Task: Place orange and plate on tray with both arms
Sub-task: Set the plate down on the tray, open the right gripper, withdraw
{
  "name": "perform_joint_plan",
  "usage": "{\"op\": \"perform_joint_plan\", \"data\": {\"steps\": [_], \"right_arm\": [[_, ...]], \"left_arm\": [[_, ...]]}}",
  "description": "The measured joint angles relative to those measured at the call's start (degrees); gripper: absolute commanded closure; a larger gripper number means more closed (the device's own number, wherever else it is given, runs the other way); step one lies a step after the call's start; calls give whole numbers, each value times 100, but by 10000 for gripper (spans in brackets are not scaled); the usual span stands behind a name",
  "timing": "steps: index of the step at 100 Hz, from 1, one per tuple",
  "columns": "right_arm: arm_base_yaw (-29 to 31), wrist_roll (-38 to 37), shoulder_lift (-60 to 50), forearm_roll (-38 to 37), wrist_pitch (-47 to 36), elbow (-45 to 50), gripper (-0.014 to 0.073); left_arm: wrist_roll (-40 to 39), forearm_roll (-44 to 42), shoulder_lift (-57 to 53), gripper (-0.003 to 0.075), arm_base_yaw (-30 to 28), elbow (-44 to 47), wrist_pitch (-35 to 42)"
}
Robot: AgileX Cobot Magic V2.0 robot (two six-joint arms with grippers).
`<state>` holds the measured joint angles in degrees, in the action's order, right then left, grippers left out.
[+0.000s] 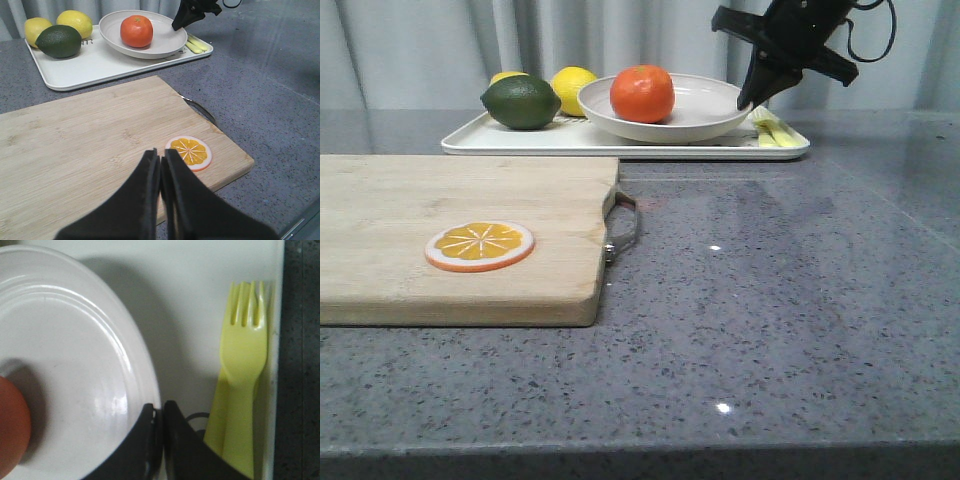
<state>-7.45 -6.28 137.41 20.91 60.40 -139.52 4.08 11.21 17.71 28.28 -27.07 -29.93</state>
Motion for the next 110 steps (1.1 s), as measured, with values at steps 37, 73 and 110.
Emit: {"op": "perform_joint_plan", "data": {"steps": [37, 73, 110], "right_arm": [[0, 0, 62, 0, -52, 0, 657], [0, -8, 62, 0, -87, 0, 446], [0, -8, -44, -61, -83, 0, 438]], "left_arm": [[0, 0, 0, 739, 0, 2, 0], [0, 0, 0, 739, 0, 10, 0], [0, 0, 0, 739, 0, 10, 0]]}}
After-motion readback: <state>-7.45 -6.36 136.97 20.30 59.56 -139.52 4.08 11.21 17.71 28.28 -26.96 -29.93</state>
